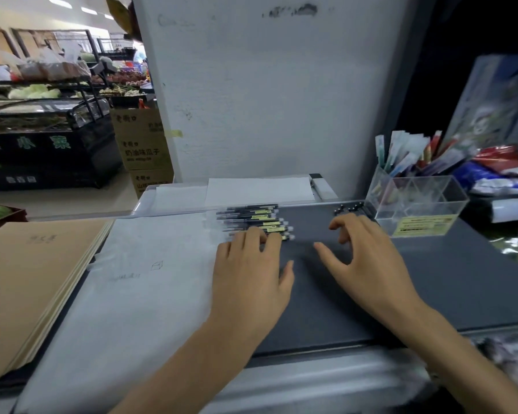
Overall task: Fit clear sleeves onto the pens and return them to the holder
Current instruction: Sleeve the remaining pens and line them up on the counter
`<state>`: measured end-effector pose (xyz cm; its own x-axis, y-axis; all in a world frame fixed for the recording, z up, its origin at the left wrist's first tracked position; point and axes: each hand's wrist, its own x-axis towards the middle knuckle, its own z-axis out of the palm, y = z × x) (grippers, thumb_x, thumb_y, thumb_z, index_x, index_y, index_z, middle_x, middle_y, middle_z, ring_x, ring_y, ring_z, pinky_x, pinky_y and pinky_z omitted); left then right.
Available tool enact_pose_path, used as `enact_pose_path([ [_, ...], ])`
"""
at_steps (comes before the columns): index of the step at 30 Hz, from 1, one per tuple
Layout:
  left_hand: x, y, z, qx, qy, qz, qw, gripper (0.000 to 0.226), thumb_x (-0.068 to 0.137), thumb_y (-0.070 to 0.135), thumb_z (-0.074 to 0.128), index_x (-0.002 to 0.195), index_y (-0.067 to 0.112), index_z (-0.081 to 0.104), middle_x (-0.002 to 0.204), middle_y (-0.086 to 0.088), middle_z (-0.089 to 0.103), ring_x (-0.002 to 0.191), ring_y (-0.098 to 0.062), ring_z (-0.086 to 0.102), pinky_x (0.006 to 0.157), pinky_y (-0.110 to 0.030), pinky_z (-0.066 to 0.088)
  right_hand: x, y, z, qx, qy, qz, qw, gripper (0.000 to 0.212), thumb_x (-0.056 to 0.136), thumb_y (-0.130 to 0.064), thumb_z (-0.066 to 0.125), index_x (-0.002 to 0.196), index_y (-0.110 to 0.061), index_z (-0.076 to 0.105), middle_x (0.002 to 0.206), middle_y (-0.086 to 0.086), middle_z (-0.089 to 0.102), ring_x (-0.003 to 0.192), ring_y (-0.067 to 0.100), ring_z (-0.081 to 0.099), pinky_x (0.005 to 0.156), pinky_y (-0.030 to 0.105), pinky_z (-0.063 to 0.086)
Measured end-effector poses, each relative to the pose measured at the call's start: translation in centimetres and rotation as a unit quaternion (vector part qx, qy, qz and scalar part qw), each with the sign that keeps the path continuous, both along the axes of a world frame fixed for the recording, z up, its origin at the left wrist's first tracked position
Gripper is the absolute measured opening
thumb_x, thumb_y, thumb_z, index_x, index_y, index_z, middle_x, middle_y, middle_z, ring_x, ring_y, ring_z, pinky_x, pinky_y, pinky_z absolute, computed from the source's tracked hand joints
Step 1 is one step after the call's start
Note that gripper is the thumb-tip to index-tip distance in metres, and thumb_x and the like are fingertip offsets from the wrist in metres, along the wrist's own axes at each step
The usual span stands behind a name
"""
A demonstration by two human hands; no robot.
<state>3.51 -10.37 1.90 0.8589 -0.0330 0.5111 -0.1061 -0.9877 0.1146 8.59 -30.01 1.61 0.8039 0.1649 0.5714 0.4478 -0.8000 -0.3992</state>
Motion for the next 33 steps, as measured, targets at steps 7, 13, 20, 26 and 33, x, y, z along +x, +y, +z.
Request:
enact_pose_path([
  [7,2.3,-6.3,0.4,-0.010,0.049,-0.116,0.992,0.044,0.101,0.046,0.049,0.140,0.027,0.050,0.130,-0.002,0.051,0.118,-0.026,0.051,0.100,-0.044,0.043,-2.7,-7.6,-1.0,-0.023,-0.013,-0.076,0.997,0.030,0.089,-0.033,0.079,0.110,-0.020,0.064,0.100,-0.004,0.063,0.091,0.023,0.061,0.075,0.044,0.053],
  [13,5.9,-12.0,0.4,0.047,0.130,-0.164,0.977,0.059,0.097,0.052,0.048,0.152,0.034,0.039,0.148,-0.007,0.041,0.130,-0.035,0.043,0.101,-0.054,0.043,-3.2,-11.6,-3.0,-0.002,0.003,-0.111,0.994,0.019,0.092,-0.022,0.075,0.107,-0.017,0.066,0.103,0.001,0.063,0.097,0.028,0.061,0.078,0.047,0.054],
  [20,7.8,-14.1,-0.7,0.123,0.146,-0.138,0.972,0.063,0.094,0.060,0.035,0.153,0.038,0.036,0.155,-0.009,0.036,0.131,-0.041,0.042,0.100,-0.056,0.040,-3.0,-11.3,-3.9,0.005,-0.026,-0.131,0.991,0.021,0.090,-0.026,0.073,0.107,-0.018,0.064,0.101,0.001,0.060,0.093,0.027,0.057,0.076,0.044,0.053],
  [26,7.8,-14.9,-0.3,0.132,0.144,-0.139,0.971,0.054,0.096,0.051,0.040,0.145,0.029,0.046,0.143,-0.009,0.049,0.123,-0.039,0.048,0.094,-0.052,0.048,-2.9,-11.4,-3.9,-0.034,-0.009,-0.158,0.987,0.027,0.090,-0.036,0.069,0.111,-0.019,0.066,0.106,0.003,0.060,0.096,0.029,0.057,0.082,0.045,0.048],
  [33,6.7,-11.8,-0.9,0.122,0.117,-0.153,0.974,0.049,0.099,0.047,0.042,0.143,0.025,0.049,0.147,-0.004,0.050,0.134,-0.030,0.045,0.099,-0.048,0.049,-2.9,-11.3,-3.8,-0.040,0.016,-0.166,0.985,0.029,0.094,-0.038,0.066,0.116,-0.020,0.065,0.112,0.003,0.061,0.103,0.028,0.058,0.091,0.043,0.045],
])
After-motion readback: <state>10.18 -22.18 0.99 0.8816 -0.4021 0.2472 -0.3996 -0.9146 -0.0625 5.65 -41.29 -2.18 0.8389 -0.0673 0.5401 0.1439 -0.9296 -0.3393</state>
